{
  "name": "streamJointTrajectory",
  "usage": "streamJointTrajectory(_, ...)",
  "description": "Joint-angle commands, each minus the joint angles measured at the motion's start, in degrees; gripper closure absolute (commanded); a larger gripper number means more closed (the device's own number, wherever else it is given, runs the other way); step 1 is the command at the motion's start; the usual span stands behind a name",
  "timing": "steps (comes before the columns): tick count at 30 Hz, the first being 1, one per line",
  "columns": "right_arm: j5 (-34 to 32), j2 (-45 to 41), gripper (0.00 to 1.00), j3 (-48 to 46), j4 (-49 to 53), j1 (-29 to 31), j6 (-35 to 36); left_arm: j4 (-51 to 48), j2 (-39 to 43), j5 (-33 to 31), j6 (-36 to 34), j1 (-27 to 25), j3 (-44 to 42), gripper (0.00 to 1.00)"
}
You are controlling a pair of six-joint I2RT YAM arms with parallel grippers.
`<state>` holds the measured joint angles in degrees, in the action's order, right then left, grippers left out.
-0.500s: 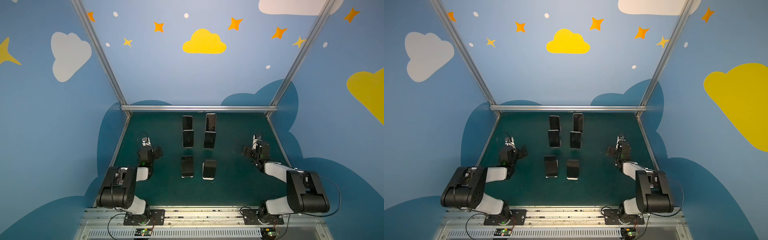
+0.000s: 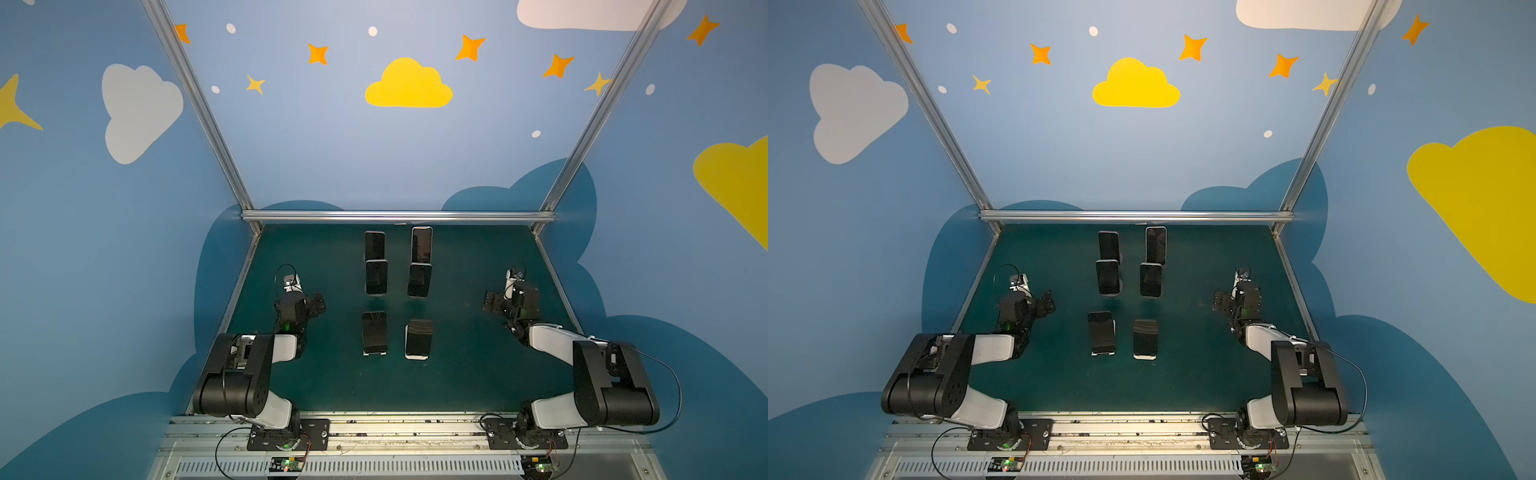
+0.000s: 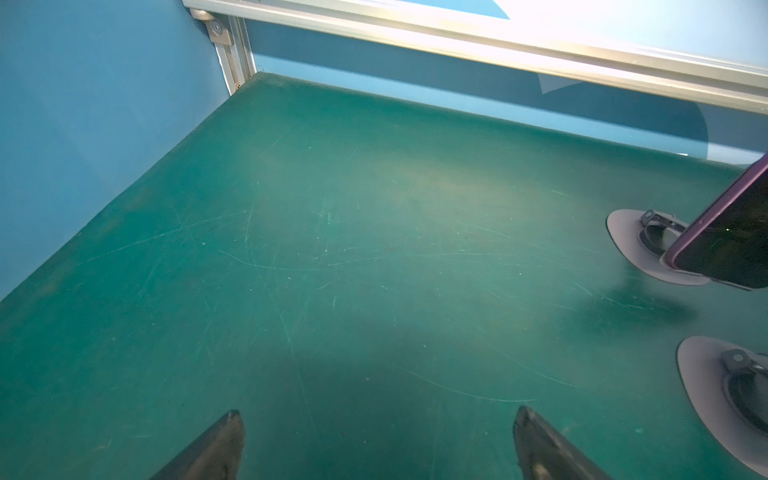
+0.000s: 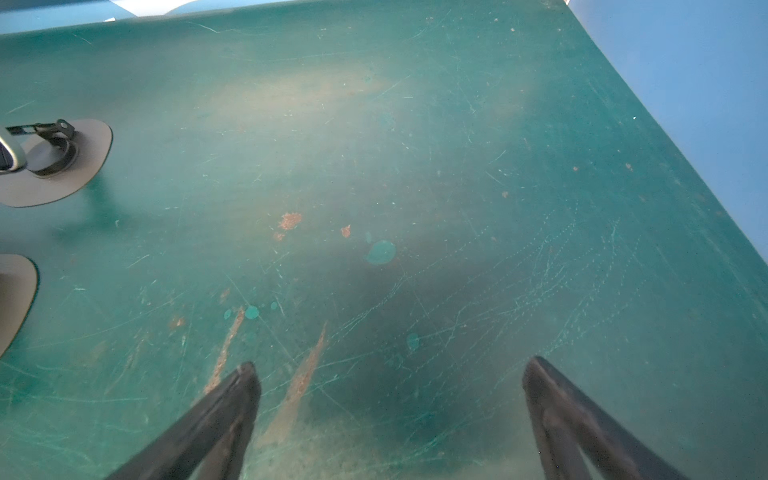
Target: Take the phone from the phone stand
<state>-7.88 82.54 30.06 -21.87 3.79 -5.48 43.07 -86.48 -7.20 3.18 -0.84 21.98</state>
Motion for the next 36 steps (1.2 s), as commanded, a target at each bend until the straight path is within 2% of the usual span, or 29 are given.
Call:
streamJointTrajectory(1, 0.23, 0.51, 0.01, 1.49, -0.82, -0.25, 0.39, 0.96, -0.64, -0.69, -1.03, -0.17, 1.39, 0.0)
streamJointTrajectory(31, 0.58, 0.43, 0.01, 1.4, -0.91, -0.41, 0.38, 0.61, -0.59, -0.53, -0.85, -0.01, 1.49, 0.0)
streamJointTrajectory(33, 1.03, 0.43, 0.01, 1.43, -0.61, -0.7, 0.29, 0.18, -0.77, -2.86, 1.11, 0.51, 1.85, 0.0)
streamJointTrajectory(36, 1.62, 0.51, 0.01, 1.55, -0.66, -0.97, 0.28, 0.47, -0.66, -3.16, 1.74, 1.03, 1.59, 0.0)
